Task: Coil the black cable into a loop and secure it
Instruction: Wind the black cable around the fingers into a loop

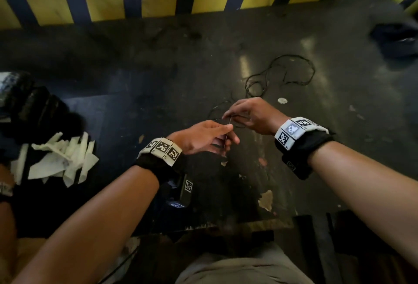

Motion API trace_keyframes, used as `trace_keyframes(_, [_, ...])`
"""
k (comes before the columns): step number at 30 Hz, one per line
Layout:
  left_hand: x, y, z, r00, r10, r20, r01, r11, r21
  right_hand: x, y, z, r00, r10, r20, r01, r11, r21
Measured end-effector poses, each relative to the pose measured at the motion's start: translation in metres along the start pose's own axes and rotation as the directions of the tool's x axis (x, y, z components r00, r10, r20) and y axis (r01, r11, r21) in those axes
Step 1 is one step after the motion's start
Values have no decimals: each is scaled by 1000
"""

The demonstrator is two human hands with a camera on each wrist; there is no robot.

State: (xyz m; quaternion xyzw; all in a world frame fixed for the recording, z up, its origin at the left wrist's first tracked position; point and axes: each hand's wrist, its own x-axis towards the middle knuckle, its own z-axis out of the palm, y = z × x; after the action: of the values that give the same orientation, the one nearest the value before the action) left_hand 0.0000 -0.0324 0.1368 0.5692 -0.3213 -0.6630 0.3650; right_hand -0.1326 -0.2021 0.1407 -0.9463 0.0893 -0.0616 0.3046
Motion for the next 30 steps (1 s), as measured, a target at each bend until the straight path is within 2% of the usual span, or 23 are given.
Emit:
trace_keyframes(5, [-9, 36, 18, 989, 109, 96, -103, 993, -61, -16, -5, -26, 997, -6, -80, 9, 999, 44])
trace_keyframes(7, [-10, 47, 23, 979, 158, 127, -142, 982, -126, -24, -2, -27, 993, 40, -107, -33, 997, 67])
trace_keyframes(9, [-11, 55, 29, 962, 216, 169, -182, 963, -197, -35, -1, -22, 983, 139, -123, -127, 987, 103])
trace_keyframes(11, [-8, 64, 34, 938, 297, 179, -241, 929, -281, -49, -1, -11, 968, 238, -75, -228, 966, 120])
trace_keyframes(14, [1, 78, 40, 914, 371, 164, -293, 885, -362, -70, -3, 17, 953, 290, 92, -300, 946, 127])
trace_keyframes(17, [14, 85, 43, 943, 322, 90, -289, 920, -265, -79, -10, 41, 960, 255, 116, -272, 945, 179])
trace_keyframes(20, [29, 77, 36, 965, 259, 32, -247, 947, -204, -86, -20, 39, 951, 244, 191, -277, 946, 171])
trace_keyframes(22, [35, 67, 27, 975, 220, -3, -216, 956, -200, -92, -21, 25, 932, 265, 248, -304, 944, 130])
trace_keyframes(27, [40, 49, 23, 995, 99, 2, -96, 973, -211, -92, -20, -24, 876, 350, 334, -366, 931, -15])
trace_keyframes(28, [42, 46, 23, 997, 80, 7, -77, 975, -210, -91, -21, -36, 877, 352, 327, -362, 932, -29])
trace_keyframes(30, [43, 40, 27, 997, 64, 32, -55, 976, -211, -87, -26, -62, 917, 302, 262, -279, 952, -122])
